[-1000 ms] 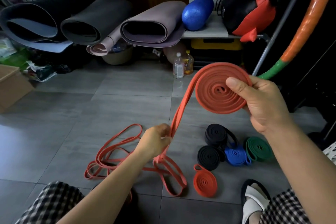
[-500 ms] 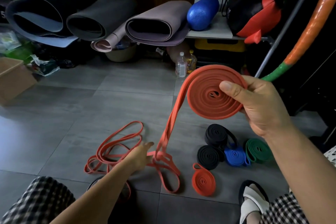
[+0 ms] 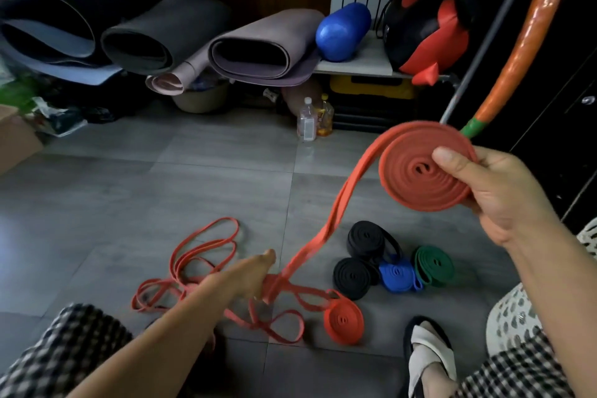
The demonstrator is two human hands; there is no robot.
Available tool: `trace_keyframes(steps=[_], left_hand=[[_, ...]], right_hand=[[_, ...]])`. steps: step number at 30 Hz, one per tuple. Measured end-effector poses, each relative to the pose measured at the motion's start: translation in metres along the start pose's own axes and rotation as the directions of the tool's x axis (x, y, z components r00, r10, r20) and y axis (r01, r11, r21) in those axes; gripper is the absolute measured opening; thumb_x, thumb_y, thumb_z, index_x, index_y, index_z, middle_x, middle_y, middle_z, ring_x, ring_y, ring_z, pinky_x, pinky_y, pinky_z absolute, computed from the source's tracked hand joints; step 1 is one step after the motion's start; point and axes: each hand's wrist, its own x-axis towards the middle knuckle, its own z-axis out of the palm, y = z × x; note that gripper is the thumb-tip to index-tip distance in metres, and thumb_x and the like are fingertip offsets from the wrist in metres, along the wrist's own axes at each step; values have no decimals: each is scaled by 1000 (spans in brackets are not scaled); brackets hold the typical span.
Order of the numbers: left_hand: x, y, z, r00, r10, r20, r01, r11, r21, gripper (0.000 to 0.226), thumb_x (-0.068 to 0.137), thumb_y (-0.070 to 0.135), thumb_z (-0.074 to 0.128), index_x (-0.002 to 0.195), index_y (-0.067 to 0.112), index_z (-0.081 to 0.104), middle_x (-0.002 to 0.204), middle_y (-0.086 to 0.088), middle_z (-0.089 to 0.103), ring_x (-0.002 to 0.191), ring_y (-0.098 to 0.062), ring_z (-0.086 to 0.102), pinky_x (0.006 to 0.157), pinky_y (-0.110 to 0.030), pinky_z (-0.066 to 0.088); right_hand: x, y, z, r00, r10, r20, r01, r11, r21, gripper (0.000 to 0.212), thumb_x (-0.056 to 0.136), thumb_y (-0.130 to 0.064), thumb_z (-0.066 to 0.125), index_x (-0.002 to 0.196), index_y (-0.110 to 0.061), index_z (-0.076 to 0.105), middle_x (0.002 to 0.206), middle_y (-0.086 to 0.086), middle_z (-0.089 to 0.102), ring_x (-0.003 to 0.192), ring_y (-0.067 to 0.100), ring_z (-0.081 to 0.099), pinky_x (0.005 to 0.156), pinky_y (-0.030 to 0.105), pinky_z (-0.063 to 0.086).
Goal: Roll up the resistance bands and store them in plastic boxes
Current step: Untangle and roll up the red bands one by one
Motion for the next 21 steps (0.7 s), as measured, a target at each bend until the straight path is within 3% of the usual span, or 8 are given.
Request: trace_keyframes(steps=[2,4,8,12,14,17,19,21], left_hand=[[-11,1,-27,1000,20,23,-18,996,-89,24,88,16,45,65,20,42,46,9,46,45,-10,41,46,-23,32],[-29,-5,-57,998,60,24,-58,993,-101,20,75,2,55,77,20,47,63,7,48,59,-10,47,51,-19,35],[-65,-26,-98,993,-14,-116,-24,945,-326,28,74,-15,53,80,12,52,66,1,48,54,-8,44,46,-14,33],[-87,-36,-111,979,-109,-175,7,866,-500,8,87,2,58,91,8,55,69,0,52,53,-3,45,46,-8,33],[-87,-41,-107,958,-162,-237,5,834,-552,8,88,12,60,94,7,59,71,2,54,55,-1,49,48,-11,35],[-77,-60,-101,816,-398,-419,53,774,-632,19,91,17,58,100,1,61,69,-4,52,59,-14,44,50,-22,31],[-76,-75,-105,721,-558,-411,93,666,-740,27,94,19,53,107,-3,58,67,-9,51,54,-20,41,44,-22,34],[-77,-85,-109,661,-648,-377,228,653,-722,31,94,18,51,114,-6,53,76,-16,59,59,-27,51,46,-20,46]], right_hand=[[1,17,0,999,37,-13,-38,989,-143,50,38,-59,79,68,-19,75,64,-6,71,61,9,67,63,24,55],[0,25,7,998,65,-6,-65,978,-200,33,52,-43,74,71,-15,70,62,-4,71,63,14,66,72,37,55],[1,30,23,998,51,43,-39,970,-238,20,61,-31,70,73,-15,68,60,-5,70,58,7,66,65,26,55],[2,30,31,997,39,60,-24,971,-237,24,57,-36,70,71,-16,68,61,-5,70,57,7,65,62,22,54],[2,29,35,996,33,85,-13,973,-229,25,56,-36,70,71,-16,68,62,-3,71,60,9,66,65,25,55],[4,27,38,995,37,96,-14,974,-224,28,54,-38,71,72,-16,69,64,-1,72,62,12,67,69,31,55],[4,24,38,995,37,95,-17,979,-201,30,52,-41,72,68,-15,70,66,-1,72,63,12,67,68,30,56],[4,21,39,994,30,102,-10,981,-196,26,55,-39,75,65,-16,72,66,0,72,63,12,67,65,26,55]])
